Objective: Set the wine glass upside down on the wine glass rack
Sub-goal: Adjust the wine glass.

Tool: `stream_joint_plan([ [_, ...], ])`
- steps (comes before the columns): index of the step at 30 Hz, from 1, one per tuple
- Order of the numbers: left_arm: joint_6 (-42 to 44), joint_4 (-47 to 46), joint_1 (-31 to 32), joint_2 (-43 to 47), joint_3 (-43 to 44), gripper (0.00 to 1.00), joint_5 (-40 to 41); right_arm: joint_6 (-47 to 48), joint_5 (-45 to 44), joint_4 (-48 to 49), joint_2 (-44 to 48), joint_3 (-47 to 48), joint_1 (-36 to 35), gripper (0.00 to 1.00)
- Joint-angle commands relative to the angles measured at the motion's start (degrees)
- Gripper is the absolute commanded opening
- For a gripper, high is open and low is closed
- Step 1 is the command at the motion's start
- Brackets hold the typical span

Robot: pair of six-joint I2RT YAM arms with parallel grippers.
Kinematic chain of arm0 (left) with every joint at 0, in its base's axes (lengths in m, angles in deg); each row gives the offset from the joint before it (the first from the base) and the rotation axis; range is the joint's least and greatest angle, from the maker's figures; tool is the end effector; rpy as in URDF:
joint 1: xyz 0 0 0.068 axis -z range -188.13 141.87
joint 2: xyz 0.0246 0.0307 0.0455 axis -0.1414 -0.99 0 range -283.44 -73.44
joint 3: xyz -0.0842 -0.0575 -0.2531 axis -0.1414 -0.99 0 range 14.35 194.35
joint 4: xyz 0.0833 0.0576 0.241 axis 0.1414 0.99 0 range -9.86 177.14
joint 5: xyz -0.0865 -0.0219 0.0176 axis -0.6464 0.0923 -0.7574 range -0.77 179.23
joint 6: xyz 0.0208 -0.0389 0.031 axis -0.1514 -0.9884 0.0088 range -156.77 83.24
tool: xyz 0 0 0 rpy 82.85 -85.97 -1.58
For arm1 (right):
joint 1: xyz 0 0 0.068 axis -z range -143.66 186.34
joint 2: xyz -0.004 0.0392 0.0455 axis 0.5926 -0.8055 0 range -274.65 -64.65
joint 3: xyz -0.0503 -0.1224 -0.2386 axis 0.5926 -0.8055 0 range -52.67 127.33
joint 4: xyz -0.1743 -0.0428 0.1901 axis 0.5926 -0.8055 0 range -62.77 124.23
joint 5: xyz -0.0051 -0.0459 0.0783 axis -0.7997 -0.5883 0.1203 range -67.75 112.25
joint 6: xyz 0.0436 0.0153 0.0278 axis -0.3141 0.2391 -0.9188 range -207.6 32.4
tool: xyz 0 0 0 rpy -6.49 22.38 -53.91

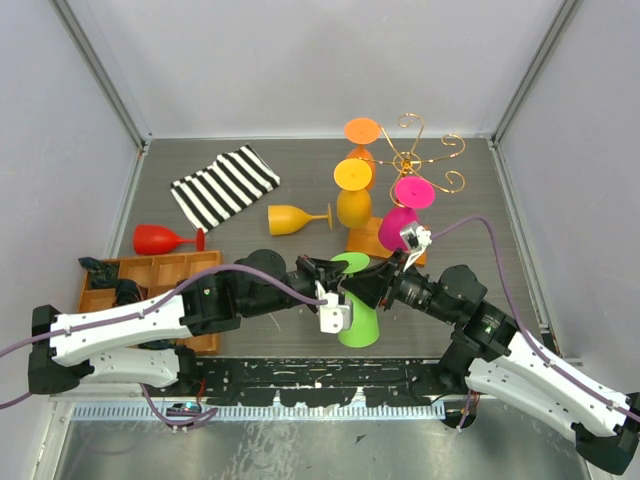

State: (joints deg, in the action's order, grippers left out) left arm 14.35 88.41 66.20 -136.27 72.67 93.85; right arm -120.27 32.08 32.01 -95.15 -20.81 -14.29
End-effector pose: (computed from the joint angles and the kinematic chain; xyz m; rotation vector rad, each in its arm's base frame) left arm 0.0716 -0.2448 0.3648 1.5709 0.8752 -0.2178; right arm 0.0873 0.1160 0.3117 -0.4150 1.6861 1.2438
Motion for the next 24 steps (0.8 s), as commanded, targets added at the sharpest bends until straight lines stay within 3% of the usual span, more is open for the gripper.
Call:
stream_joint_plan([
  [1, -0.24, -2.12, -0.92, 1.02, -0.49, 0.0, 1.18, 0.08, 1.31, 2.11, 0.03, 0.04, -0.78, 0.34],
  [12, -0.77, -2.65, -1.54, 1.26, -0.58, 0.0, 1.09, 0.05, -0.08, 1.53, -0.3, -0.83, -0.87, 0.35],
  [18, -0.86, -2.65, -1.64, 1.1, -0.71, 0.0, 1.19, -0.03, -2.07, 0.16, -0.26, -0.26, -0.87, 0.11],
  [22, -0.97, -3.34, -1.69, 1.66, -1.05, 0.0, 1.18, 0.62, -2.75, -0.64, -0.18, 0.37, -0.92, 0.08],
  [24, -1.11, -3.48, -1.7, 2.05, -1.19, 0.02, 1.1, 1.26, -3.66, -1.75, -0.09, 1.03, -0.87, 0.01],
])
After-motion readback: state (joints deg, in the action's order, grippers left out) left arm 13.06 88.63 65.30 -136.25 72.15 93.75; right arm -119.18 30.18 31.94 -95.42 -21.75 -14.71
